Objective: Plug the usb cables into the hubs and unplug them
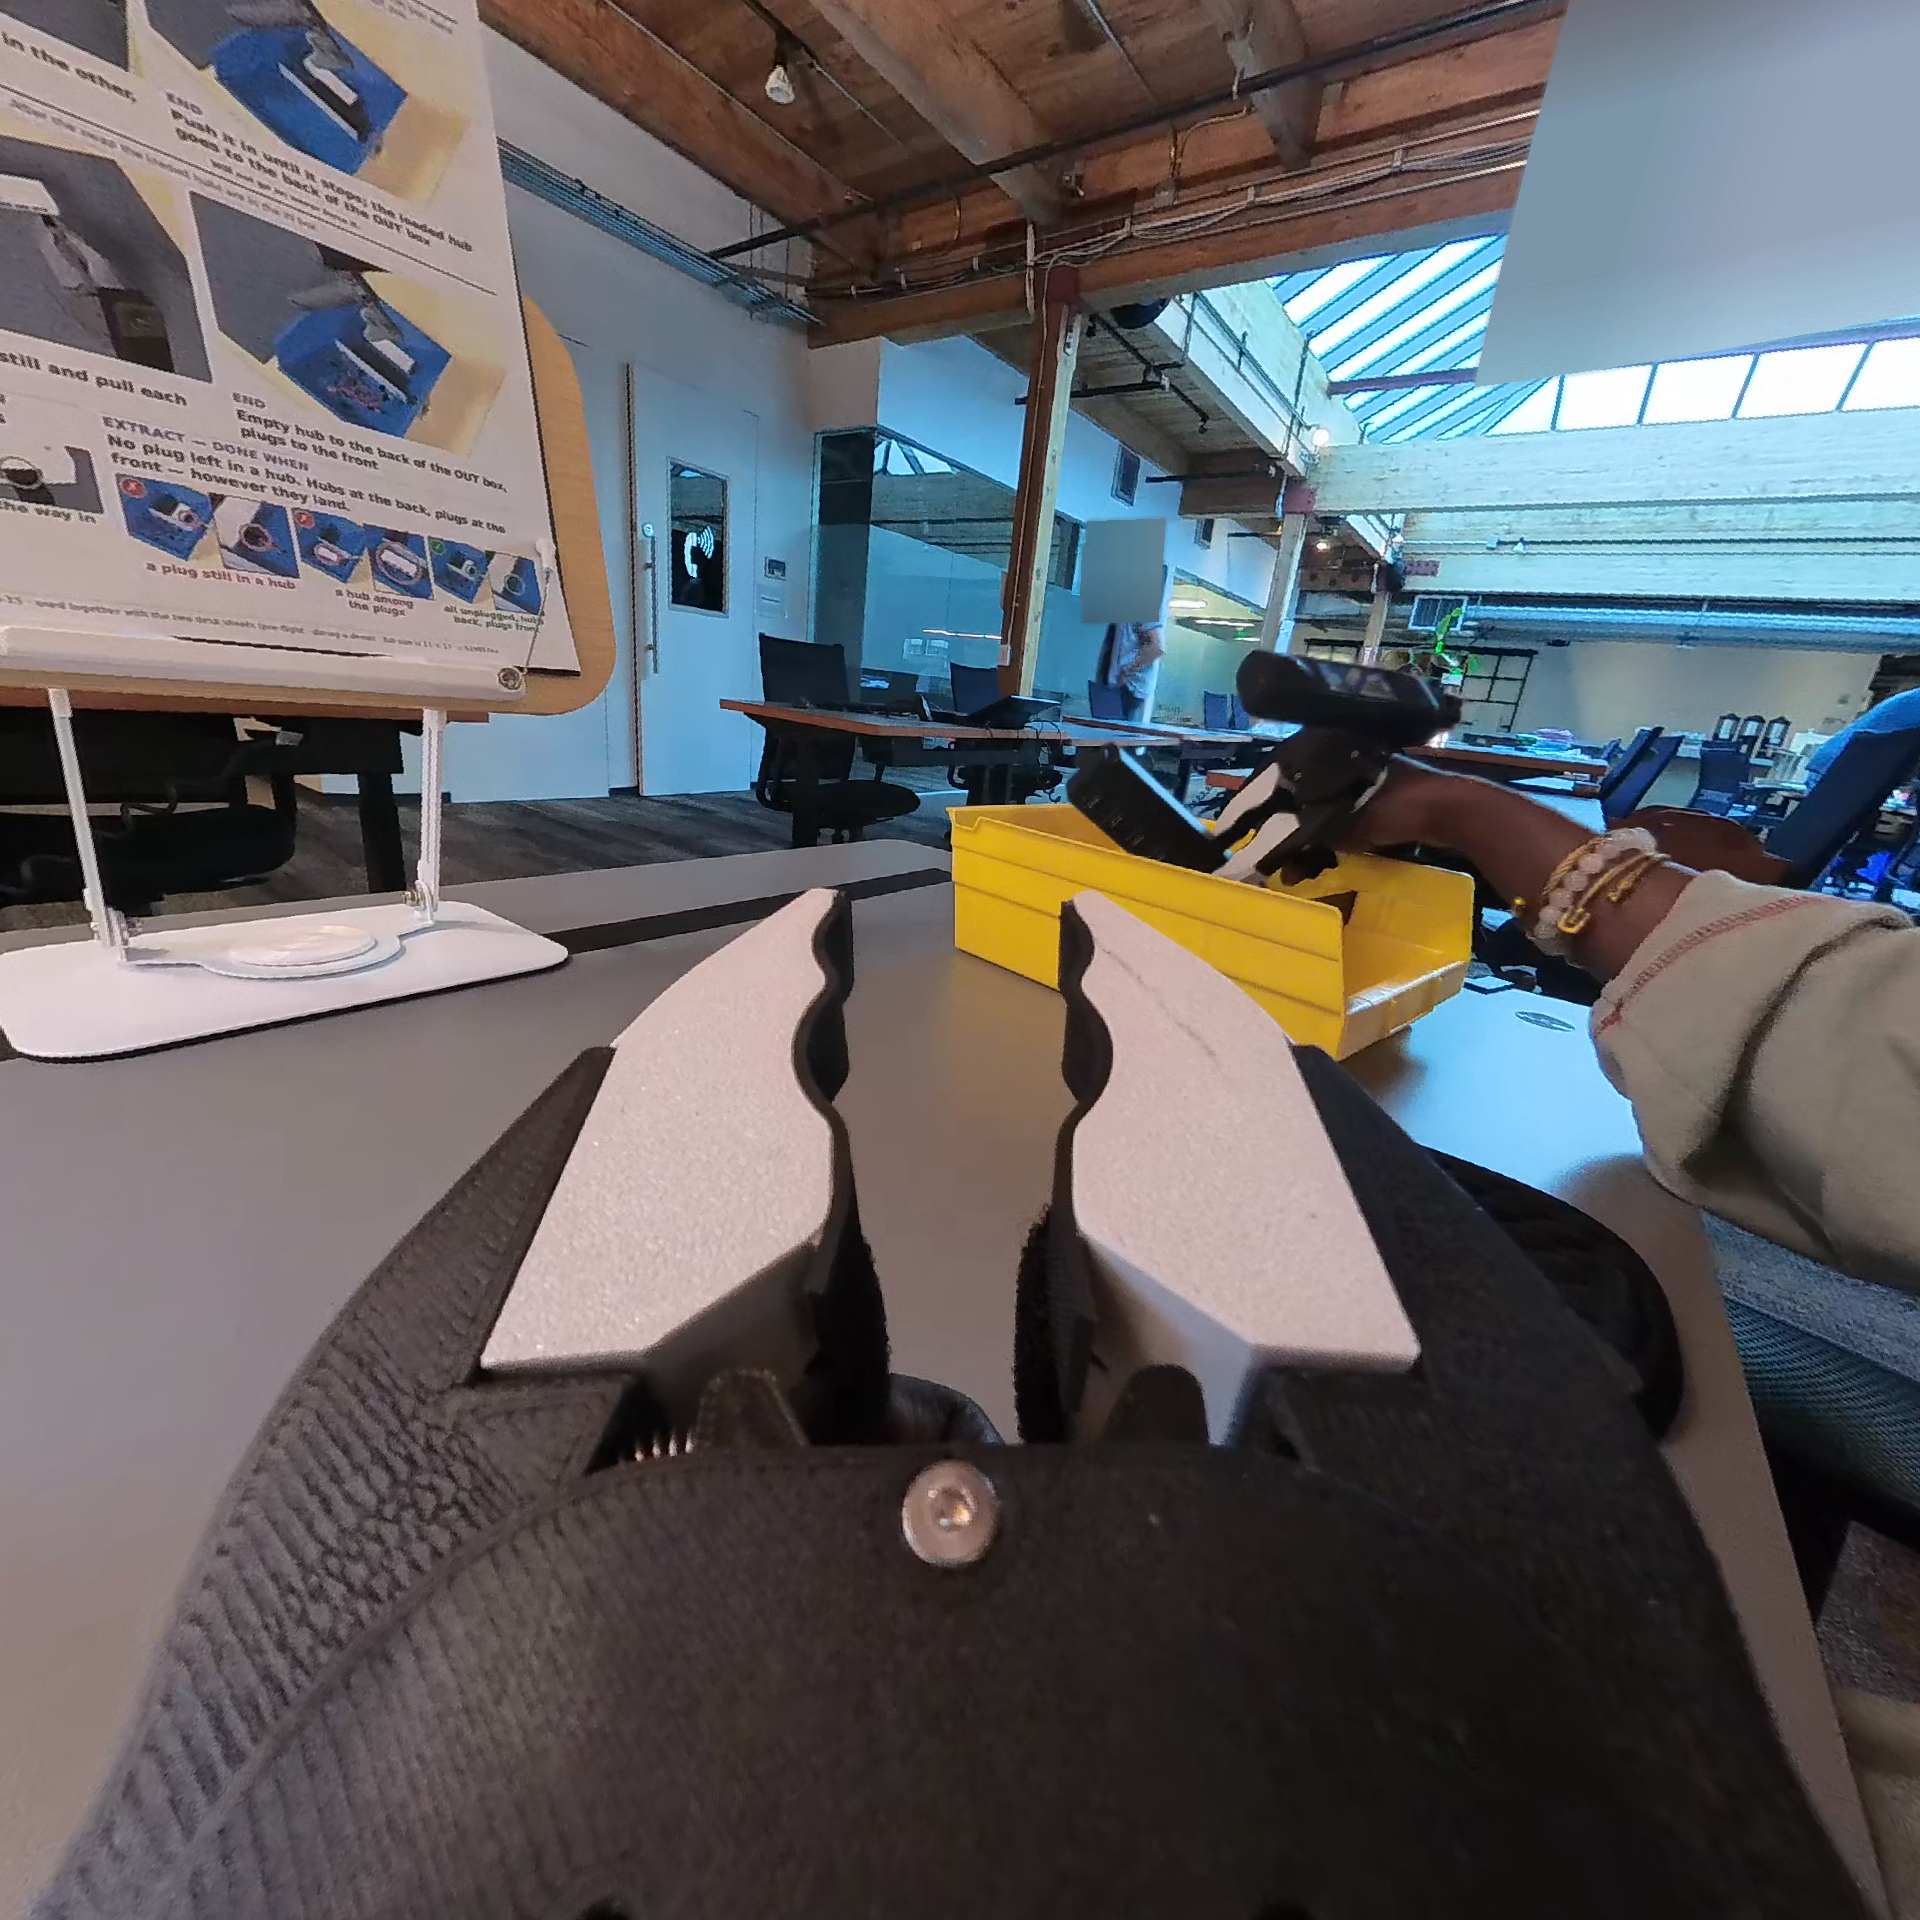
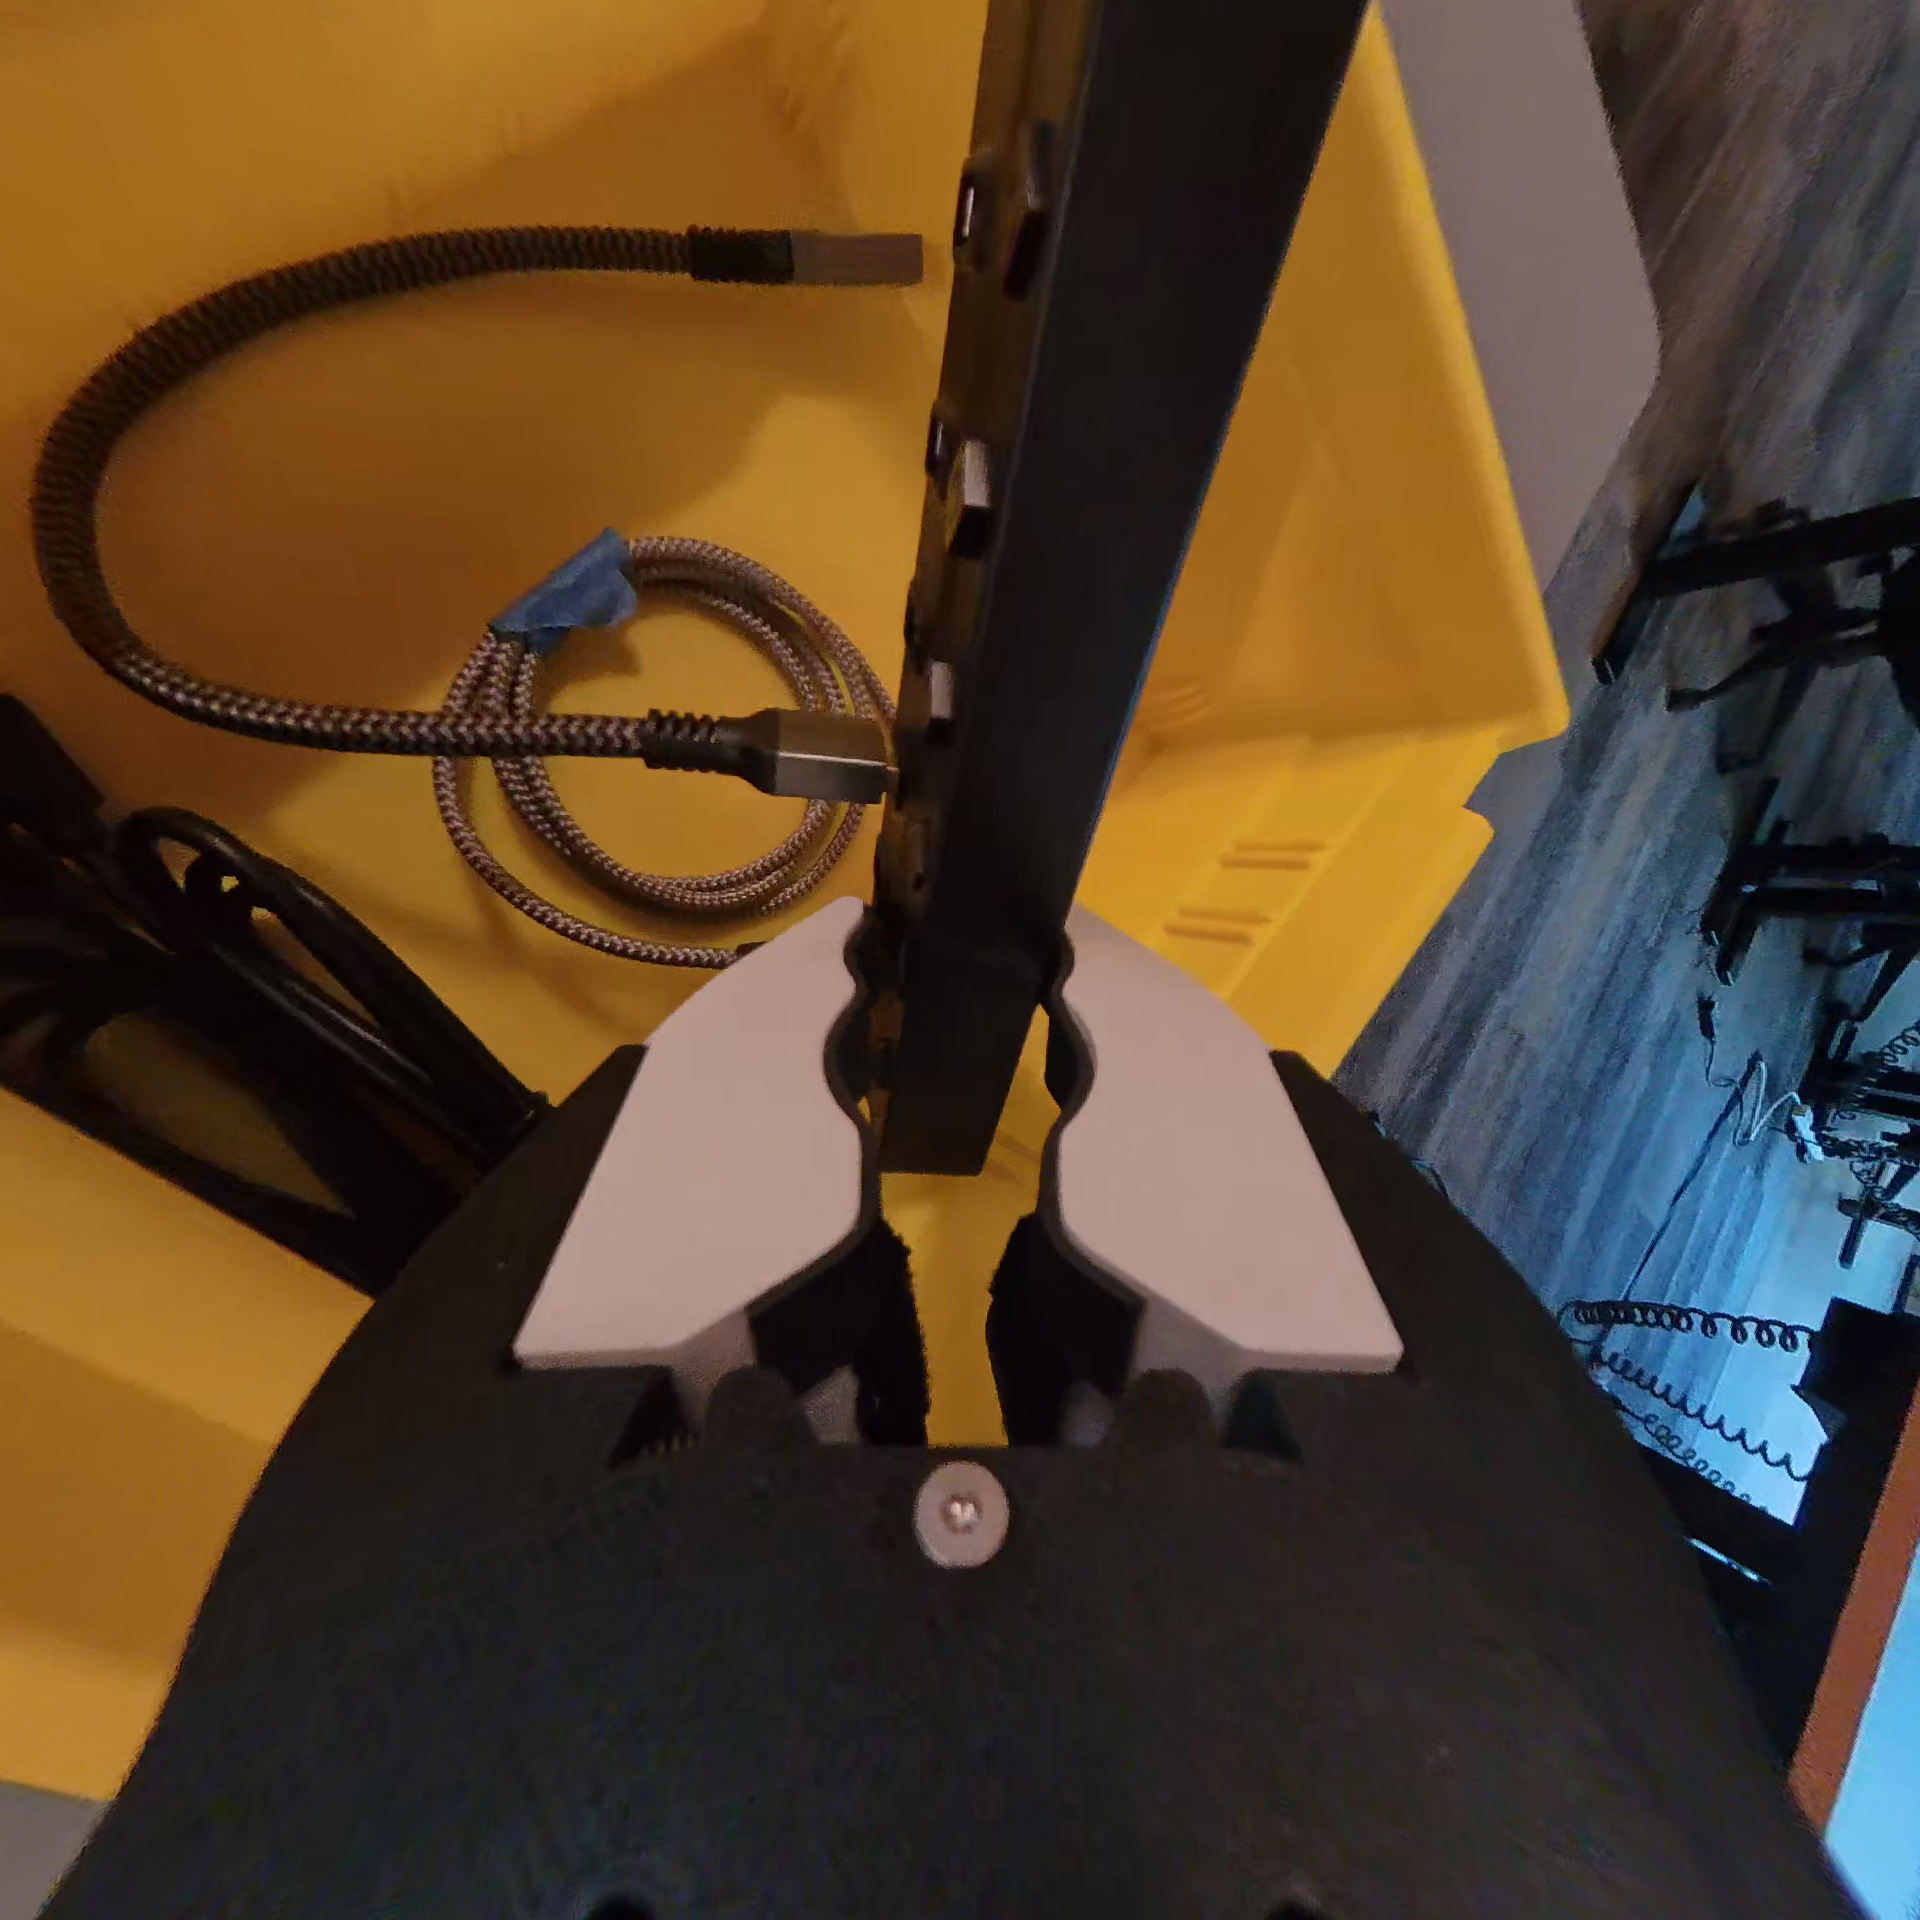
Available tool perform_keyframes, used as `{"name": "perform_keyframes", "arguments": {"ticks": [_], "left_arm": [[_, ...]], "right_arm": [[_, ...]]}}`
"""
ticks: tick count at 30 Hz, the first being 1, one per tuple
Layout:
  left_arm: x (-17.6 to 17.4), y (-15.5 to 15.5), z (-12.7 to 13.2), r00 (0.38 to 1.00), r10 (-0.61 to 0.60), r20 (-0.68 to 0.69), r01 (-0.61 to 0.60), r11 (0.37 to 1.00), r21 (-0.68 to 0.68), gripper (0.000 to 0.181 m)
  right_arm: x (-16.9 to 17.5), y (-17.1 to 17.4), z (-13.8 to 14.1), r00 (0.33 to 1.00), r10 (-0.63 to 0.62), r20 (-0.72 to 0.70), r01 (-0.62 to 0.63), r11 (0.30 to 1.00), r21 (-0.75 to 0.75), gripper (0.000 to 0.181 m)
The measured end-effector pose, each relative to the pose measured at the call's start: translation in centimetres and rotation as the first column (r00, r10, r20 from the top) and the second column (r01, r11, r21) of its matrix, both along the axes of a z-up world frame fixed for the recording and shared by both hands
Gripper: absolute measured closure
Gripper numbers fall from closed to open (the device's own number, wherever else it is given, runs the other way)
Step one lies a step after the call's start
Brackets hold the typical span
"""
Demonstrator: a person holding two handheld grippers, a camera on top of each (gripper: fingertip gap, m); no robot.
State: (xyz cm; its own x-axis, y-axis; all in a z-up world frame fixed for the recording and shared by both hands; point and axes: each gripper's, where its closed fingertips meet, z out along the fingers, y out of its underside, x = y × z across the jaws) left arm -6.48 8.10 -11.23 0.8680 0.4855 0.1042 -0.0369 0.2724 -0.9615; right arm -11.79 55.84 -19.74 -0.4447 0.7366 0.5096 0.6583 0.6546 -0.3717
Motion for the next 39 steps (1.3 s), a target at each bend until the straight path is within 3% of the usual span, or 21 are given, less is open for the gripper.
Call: {"name": "perform_keyframes", "arguments": {"ticks": [12, 14, 16, 18, 20, 23, 25, 27, 29, 32, 35, 39], "left_arm": [[0.0, 0.1, -0.2, 1.000, -0.003, -0.001, 0.003, 1.000, -0.009, 0.143], [0.1, 0.1, -0.2, 1.000, -0.005, 0.000, 0.005, 1.000, -0.009, 0.143], [0.1, 0.1, -0.2, 1.000, -0.007, 0.001, 0.007, 1.000, -0.008, 0.143], [0.1, 0.1, -0.1, 1.000, -0.007, -0.001, 0.007, 1.000, -0.005, 0.143], [0.1, 0.0, -0.1, 1.000, -0.005, -0.003, 0.005, 1.000, -0.001, 0.143], [0.1, 0.1, -0.2, 1.000, -0.009, 0.002, 0.009, 1.000, -0.005, 0.144], [0.1, 0.2, -0.2, 1.000, -0.009, -0.003, 0.009, 1.000, -0.011, 0.143], [0.2, 0.3, -0.2, 1.000, -0.007, -0.012, 0.007, 1.000, -0.018, 0.143], [0.4, 0.4, -0.2, 1.000, -0.004, -0.025, 0.004, 1.000, -0.026, 0.143], [0.6, 0.5, -0.2, 0.999, -0.001, -0.041, 0.000, 0.999, -0.039, 0.143], [0.8, 0.6, -0.2, 0.998, 0.001, -0.056, -0.004, 0.999, -0.048, 0.143], [1.4, 0.7, 0.2, 0.998, -0.017, -0.059, 0.014, 0.999, -0.051, 0.143]], "right_arm": [[-1.5, -0.7, -3.1, 0.934, -0.051, 0.352, 0.040, 0.999, 0.037, 0.149], [-2.1, -0.9, -3.5, 0.938, -0.040, 0.344, 0.032, 0.999, 0.030, 0.143], [-2.5, -1.6, -4.4, 0.937, -0.022, 0.349, 0.035, 0.999, -0.033, 0.122], [-2.1, -1.9, -4.3, 0.929, -0.061, 0.366, 0.093, 0.993, -0.069, 0.114], [-2.5, -2.7, -2.2, 0.961, -0.115, 0.253, 0.157, 0.976, -0.152, 0.122], [-3.2, -4.3, 3.7, 0.974, -0.208, -0.090, 0.172, 0.938, -0.302, 0.117], [-2.7, -6.4, 8.4, 0.916, -0.217, -0.337, 0.077, 0.920, -0.383, 0.098], [-1.1, -9.7, 12.7, 0.809, -0.181, -0.559, -0.078, 0.910, -0.407, 0.075], [1.3, -13.9, 16.6, 0.655, -0.152, -0.741, -0.267, 0.870, -0.414, 0.057], [5.8, -20.6, 20.6, 0.418, -0.167, -0.893, -0.555, 0.731, -0.397, 0.044], [9.0, -25.9, 20.8, 0.278, -0.151, -0.949, -0.689, 0.656, -0.307, 0.045], [8.7, -30.0, 16.7, 0.239, -0.050, -0.970, -0.669, 0.715, -0.202, 0.053]]}}
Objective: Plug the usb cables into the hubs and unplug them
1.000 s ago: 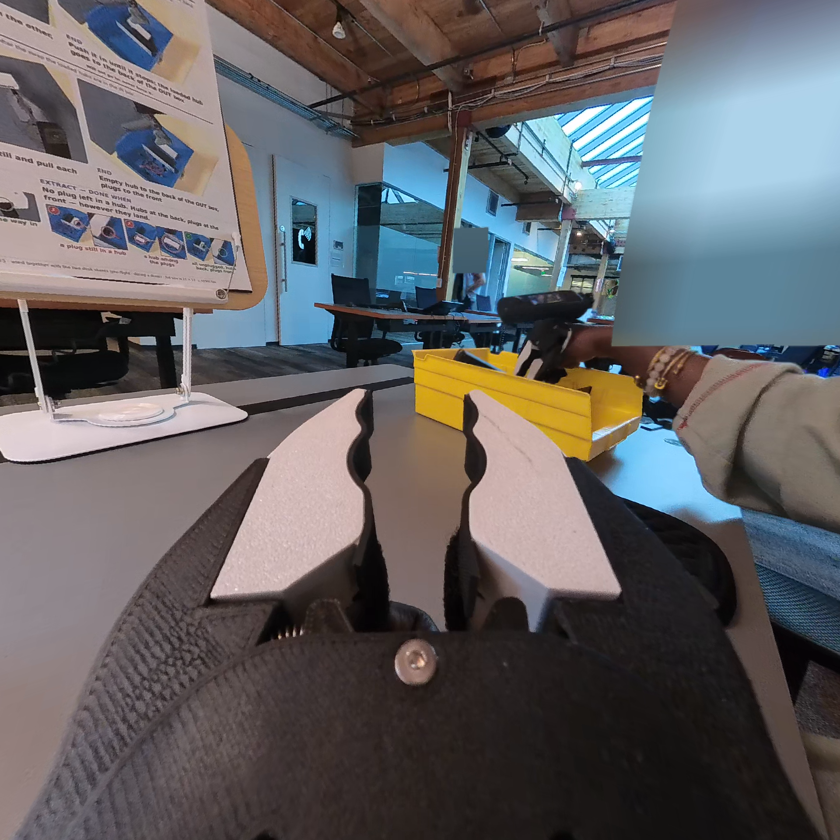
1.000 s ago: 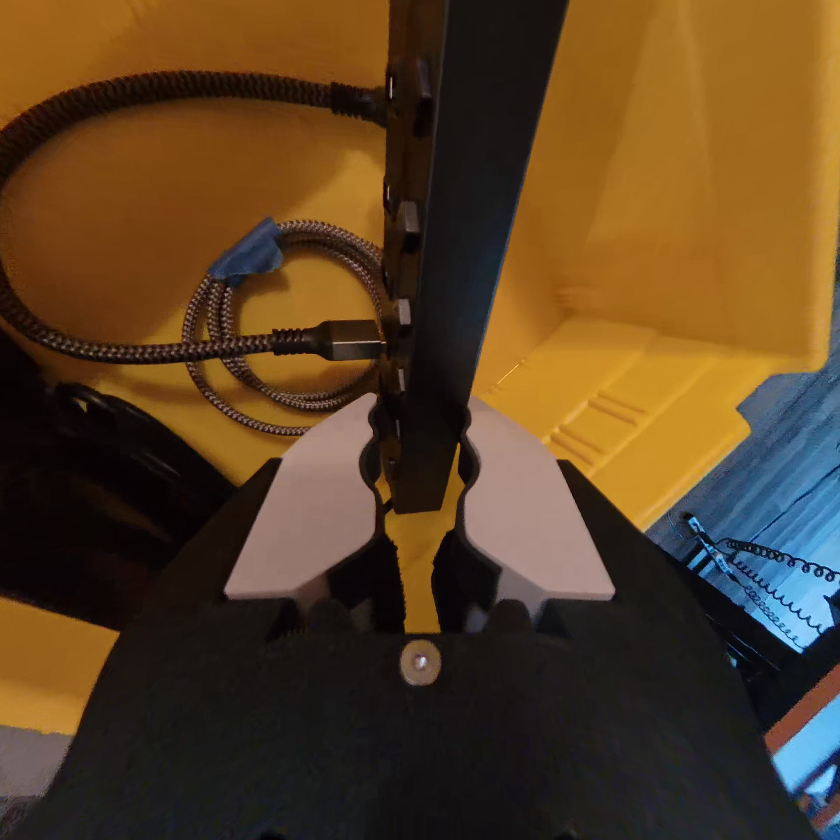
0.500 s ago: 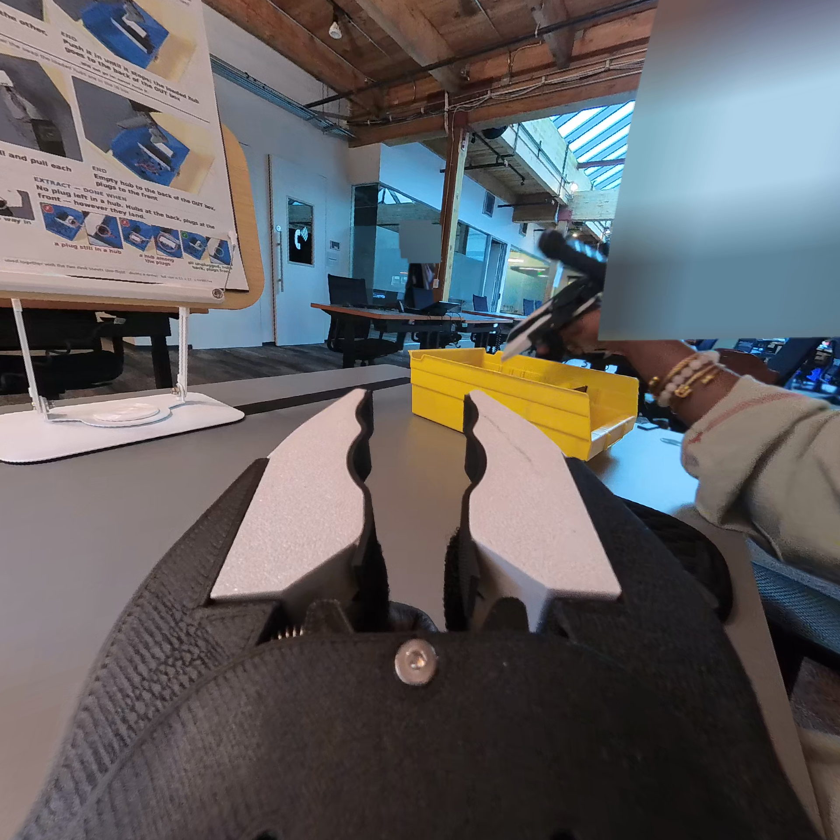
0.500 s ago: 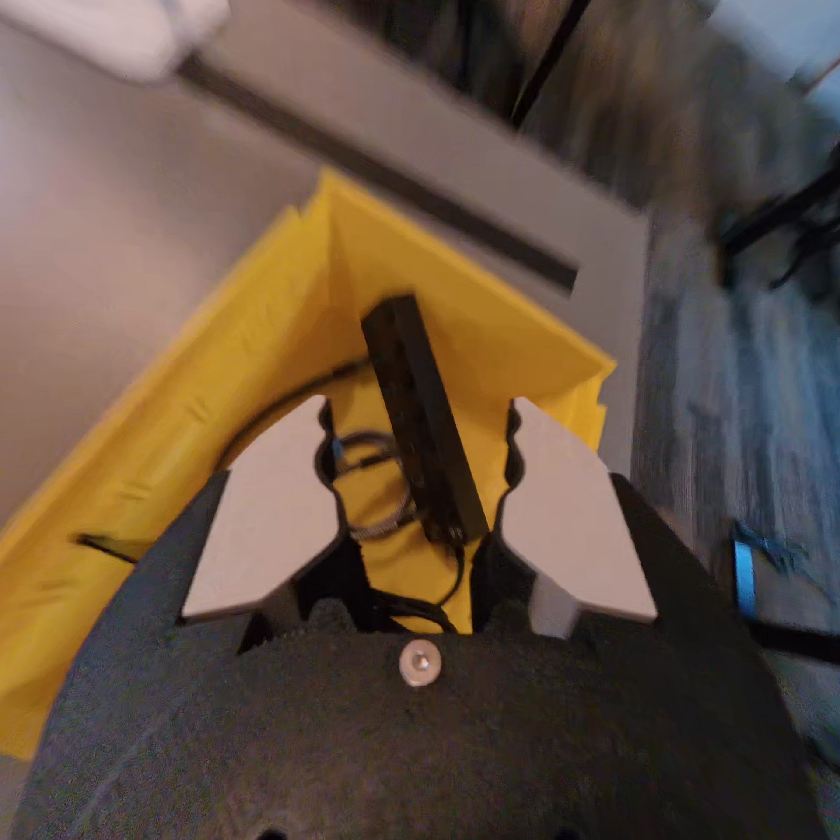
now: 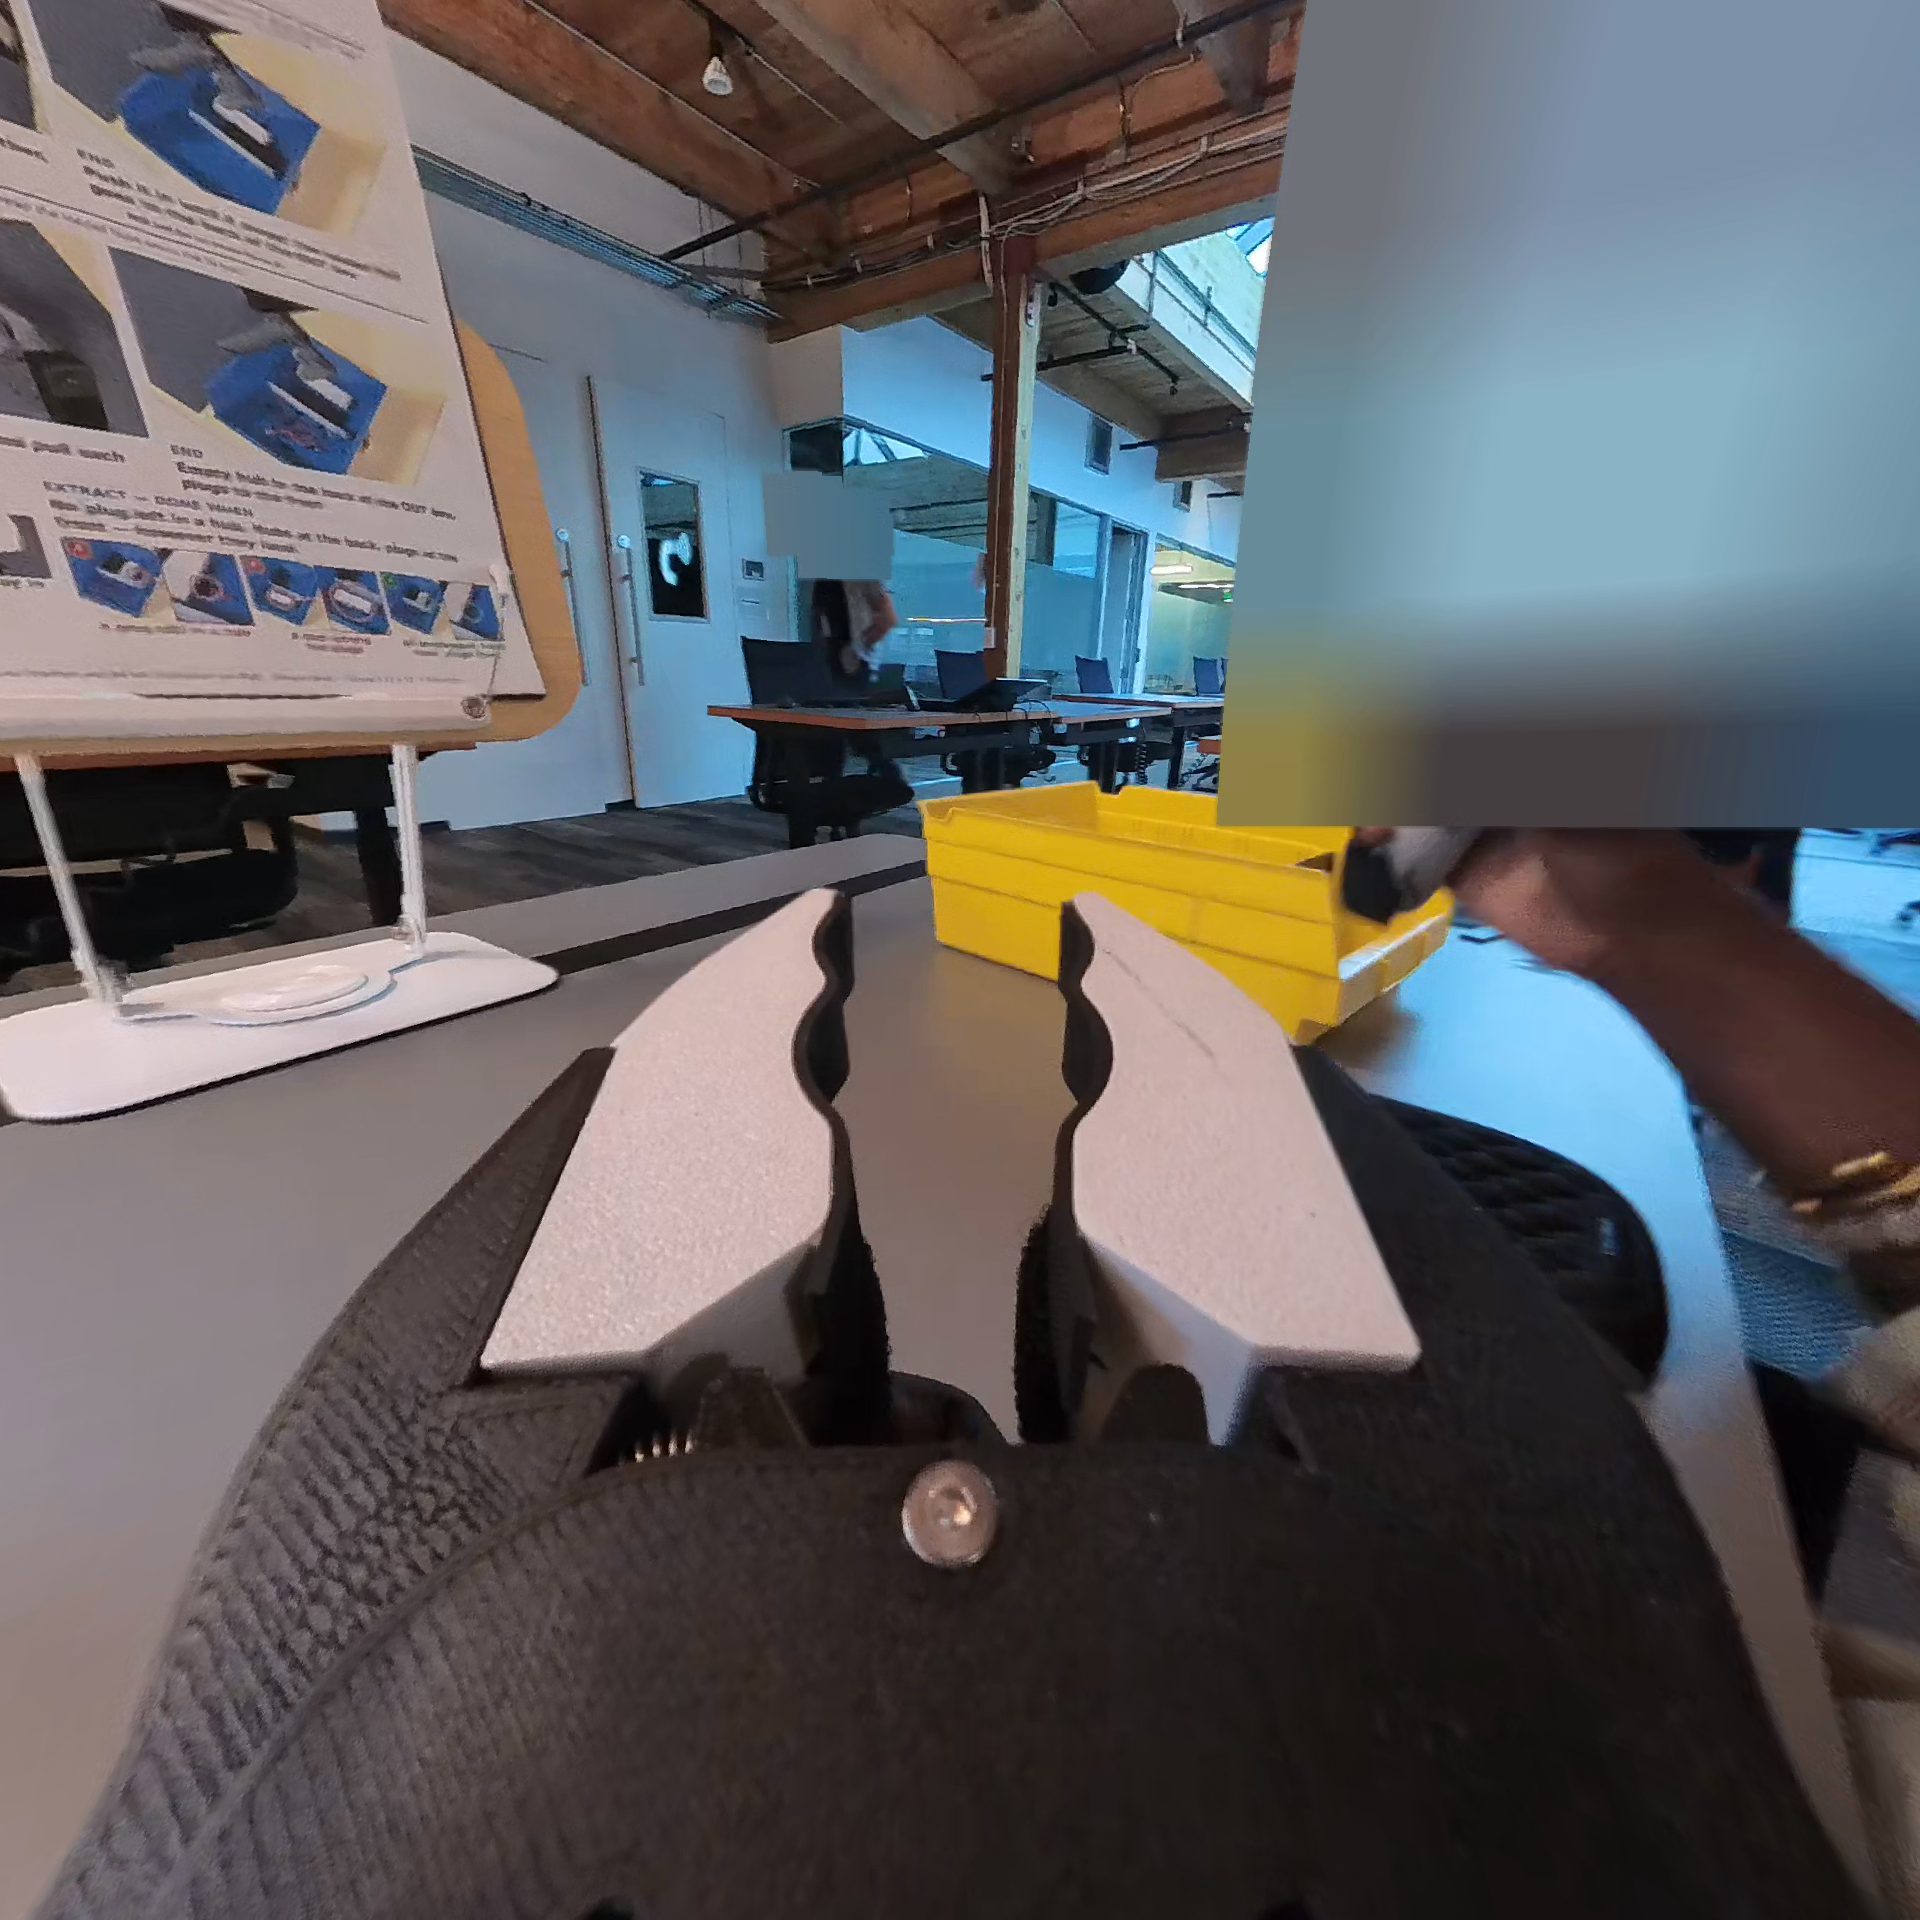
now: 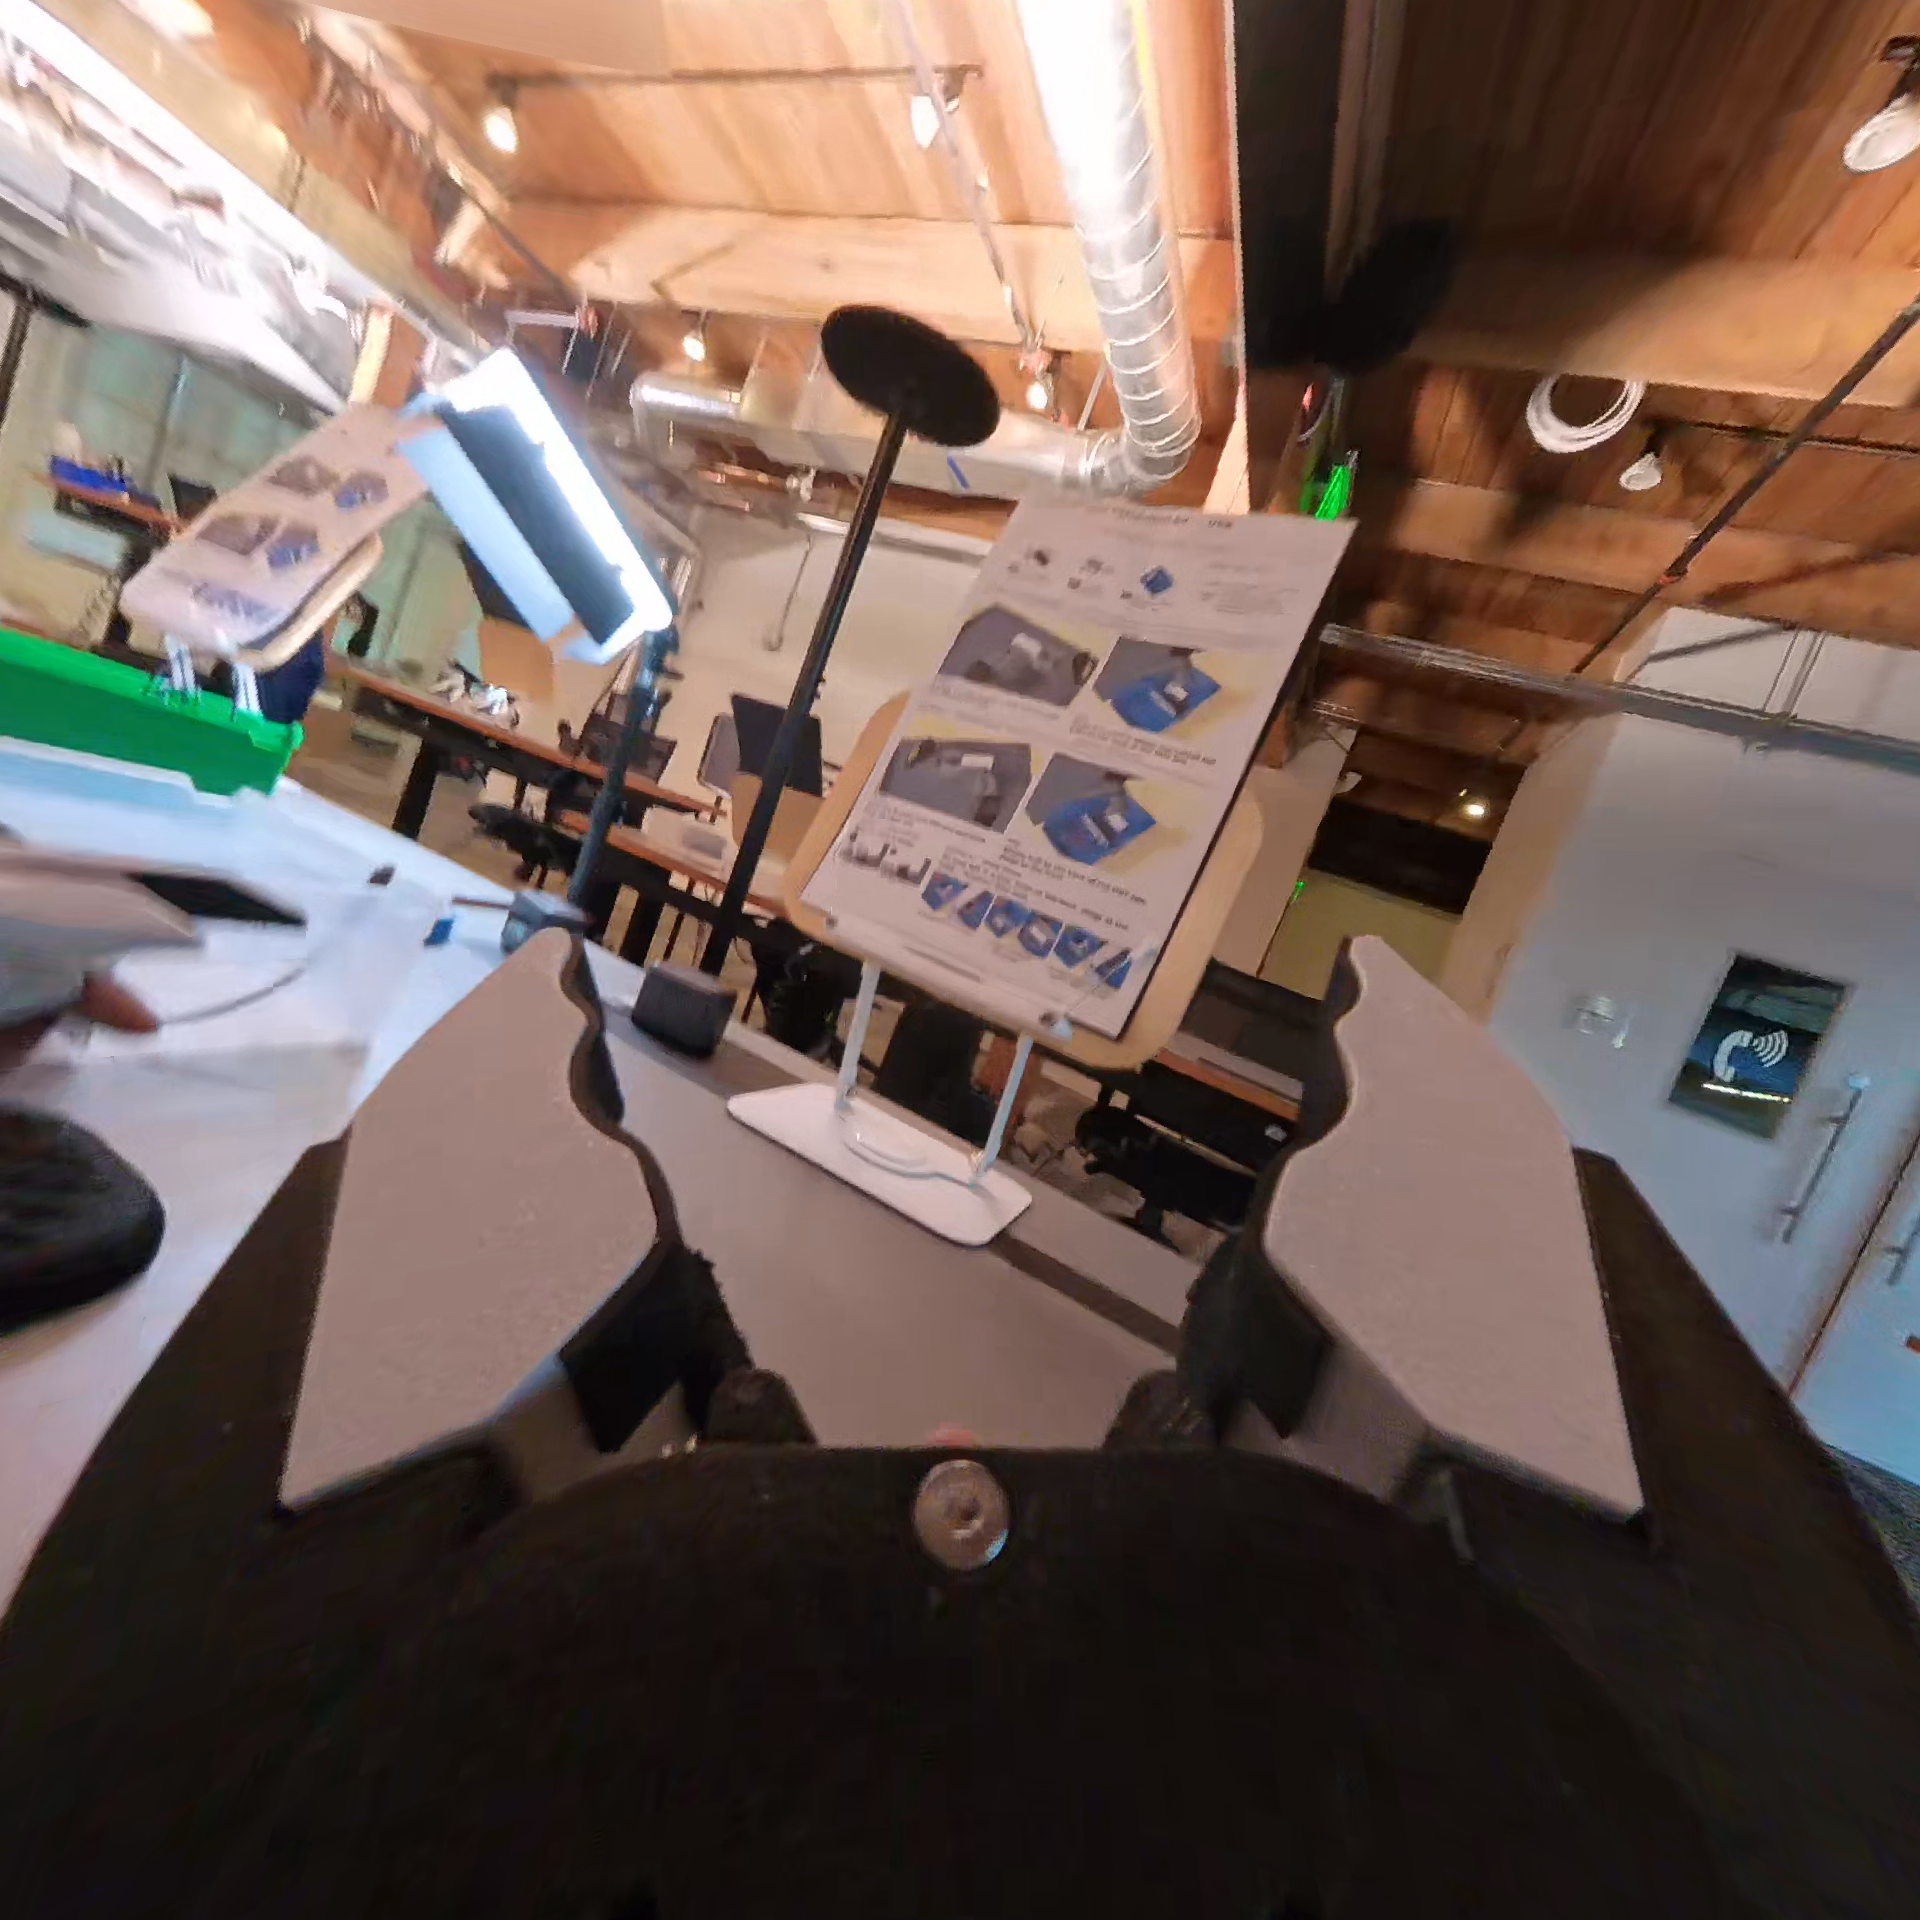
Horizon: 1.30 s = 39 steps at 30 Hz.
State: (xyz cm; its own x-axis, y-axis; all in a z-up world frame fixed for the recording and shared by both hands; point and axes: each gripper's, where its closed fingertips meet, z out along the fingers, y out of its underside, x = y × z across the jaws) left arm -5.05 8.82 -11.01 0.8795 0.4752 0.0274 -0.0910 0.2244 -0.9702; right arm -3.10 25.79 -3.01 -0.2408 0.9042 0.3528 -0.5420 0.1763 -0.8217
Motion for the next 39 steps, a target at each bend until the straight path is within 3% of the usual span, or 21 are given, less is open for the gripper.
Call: {"name": "perform_keyframes", "arguments": {"ticks": [4, 7, 11, 13, 15, 18, 20, 25, 27, 30, 31, 34, 37, 39], "left_arm": [[2.8, -0.5, 3.5, 0.987, -0.162, 0.002, 0.162, 0.987, -0.006, 0.142], [3.6, -3.6, 6.5, 0.972, -0.232, -0.026, 0.225, 0.963, -0.150, 0.141], [0.2, -10.6, 9.1, 0.973, -0.233, -0.006, 0.205, 0.869, -0.451, 0.141], [-3.6, -14.2, 9.7, 0.988, -0.154, 0.020, 0.137, 0.809, -0.571, 0.141], [-7.5, -17.8, 8.0, 0.990, -0.102, 0.102, 0.144, 0.675, -0.723, 0.145], [-10.6, -22.8, 2.2, 0.894, -0.046, 0.446, 0.423, 0.419, -0.804, 0.149], [-13.0, -26.0, -1.7, 0.842, 0.057, 0.536, 0.501, 0.282, -0.818, 0.151], [-15.6, -27.6, -7.5, 0.780, 0.065, 0.623, 0.606, 0.171, -0.777, 0.155], [-15.3, -28.0, -9.3, 0.761, 0.042, 0.648, 0.644, 0.075, -0.761, 0.155], [-14.8, -29.5, -11.1, 0.771, -0.008, 0.637, 0.631, -0.126, -0.765, 0.153], [-14.7, -29.6, -11.2, 0.773, -0.038, 0.634, 0.621, -0.160, -0.767, 0.152], [-14.5, -29.5, -11.3, 0.760, -0.075, 0.645, 0.629, -0.167, -0.760, 0.143], [-13.9, -31.1, -12.8, 0.745, -0.050, 0.665, 0.628, -0.284, -0.725, 0.138], [-13.7, -31.4, -13.0, 0.740, -0.040, 0.671, 0.628, -0.315, -0.711, 0.136]], "right_arm": [[-2.1, -2.3, -4.4, 0.995, 0.059, 0.080, -0.057, 0.998, -0.027, 0.055], [-2.8, -3.5, -5.7, 0.987, 0.117, 0.111, -0.111, 0.992, -0.059, 0.056], [-2.7, -4.1, -6.1, 0.989, 0.097, 0.109, -0.099, 0.995, 0.016, 0.058], [-2.8, -4.2, -6.2, 0.990, 0.096, 0.107, -0.099, 0.995, 0.021, 0.057], [-2.7, -4.4, -6.2, 0.988, 0.115, 0.104, -0.116, 0.993, 0.003, 0.058], [-2.8, -4.5, -6.3, 0.987, 0.120, 0.106, -0.121, 0.993, 0.004, 0.057], [-2.9, -4.5, -6.4, 0.989, 0.110, 0.102, -0.113, 0.993, 0.022, 0.057], [-3.0, -4.9, -6.7, 0.990, 0.098, 0.101, -0.106, 0.992, 0.073, 0.058], [-3.1, -5.1, -7.0, 0.989, 0.100, 0.111, -0.111, 0.989, 0.094, 0.059], [-3.3, -5.4, -7.2, 0.986, 0.111, 0.126, -0.123, 0.988, 0.092, 0.060], [-3.3, -5.4, -7.2, 0.985, 0.118, 0.128, -0.129, 0.988, 0.086, 0.060], [-3.4, -5.4, -7.1, 0.984, 0.127, 0.127, -0.138, 0.988, 0.076, 0.062], [-3.4, -5.0, -7.1, 0.986, 0.113, 0.120, -0.123, 0.989, 0.077, 0.063], [-3.4, -4.8, -7.0, 0.988, 0.109, 0.114, -0.117, 0.990, 0.073, 0.065]]}}
